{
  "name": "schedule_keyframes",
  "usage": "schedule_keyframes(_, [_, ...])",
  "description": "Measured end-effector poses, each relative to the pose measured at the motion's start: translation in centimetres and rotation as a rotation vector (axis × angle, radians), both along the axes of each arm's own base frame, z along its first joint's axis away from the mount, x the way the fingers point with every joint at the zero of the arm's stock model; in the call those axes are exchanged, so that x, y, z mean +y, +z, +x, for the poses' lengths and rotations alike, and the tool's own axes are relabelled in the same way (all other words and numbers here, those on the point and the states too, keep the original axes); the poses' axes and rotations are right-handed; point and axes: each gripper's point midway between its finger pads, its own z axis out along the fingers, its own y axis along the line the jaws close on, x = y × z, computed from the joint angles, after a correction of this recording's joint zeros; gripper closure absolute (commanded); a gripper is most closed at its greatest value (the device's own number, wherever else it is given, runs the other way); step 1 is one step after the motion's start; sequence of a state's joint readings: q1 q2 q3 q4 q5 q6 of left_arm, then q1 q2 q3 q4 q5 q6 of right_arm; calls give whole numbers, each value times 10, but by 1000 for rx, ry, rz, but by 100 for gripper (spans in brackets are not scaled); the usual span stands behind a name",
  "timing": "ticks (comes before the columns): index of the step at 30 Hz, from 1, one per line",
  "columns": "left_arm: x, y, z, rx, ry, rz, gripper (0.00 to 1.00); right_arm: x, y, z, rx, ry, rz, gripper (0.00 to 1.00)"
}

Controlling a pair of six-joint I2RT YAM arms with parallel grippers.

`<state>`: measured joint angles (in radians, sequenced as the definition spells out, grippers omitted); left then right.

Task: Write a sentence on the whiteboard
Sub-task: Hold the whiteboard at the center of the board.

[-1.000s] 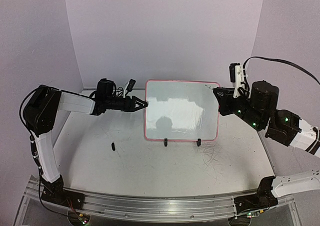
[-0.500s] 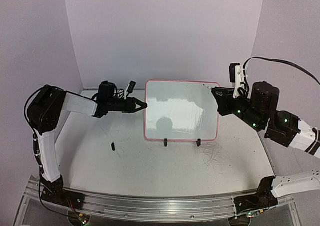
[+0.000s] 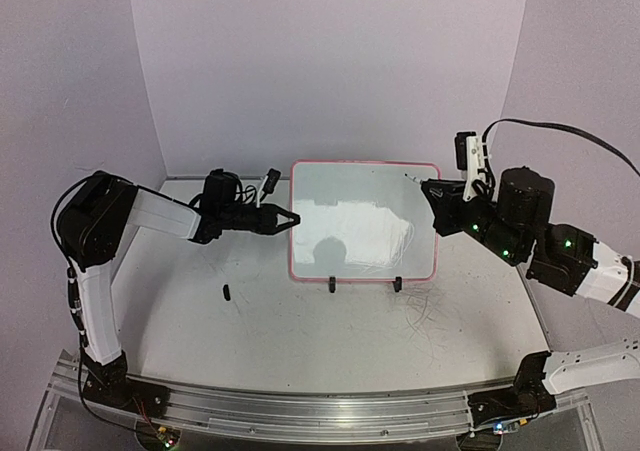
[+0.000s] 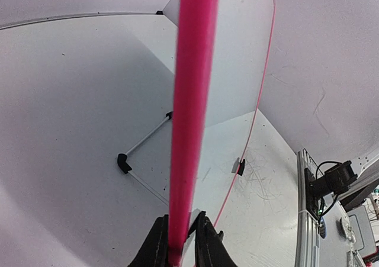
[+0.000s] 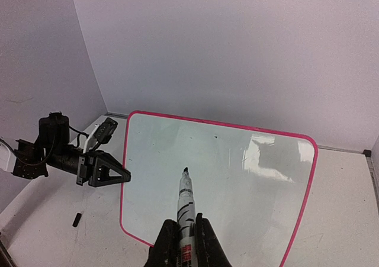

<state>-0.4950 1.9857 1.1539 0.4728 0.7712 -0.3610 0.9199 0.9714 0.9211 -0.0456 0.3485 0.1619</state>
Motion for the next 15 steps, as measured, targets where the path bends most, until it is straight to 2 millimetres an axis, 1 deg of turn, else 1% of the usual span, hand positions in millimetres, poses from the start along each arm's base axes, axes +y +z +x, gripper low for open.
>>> schedule_keyframes(8, [-1, -2, -6, -50, 6, 6, 90, 3, 1, 0, -2, 9, 7, 100])
schedule_keyframes(12, [1, -2, -12, -60, 13, 5, 93, 8, -1, 1, 1, 27, 11, 100])
schedule_keyframes(15, [1, 0, -15, -67, 17, 3, 94, 14, -6, 2, 10, 41, 1, 100])
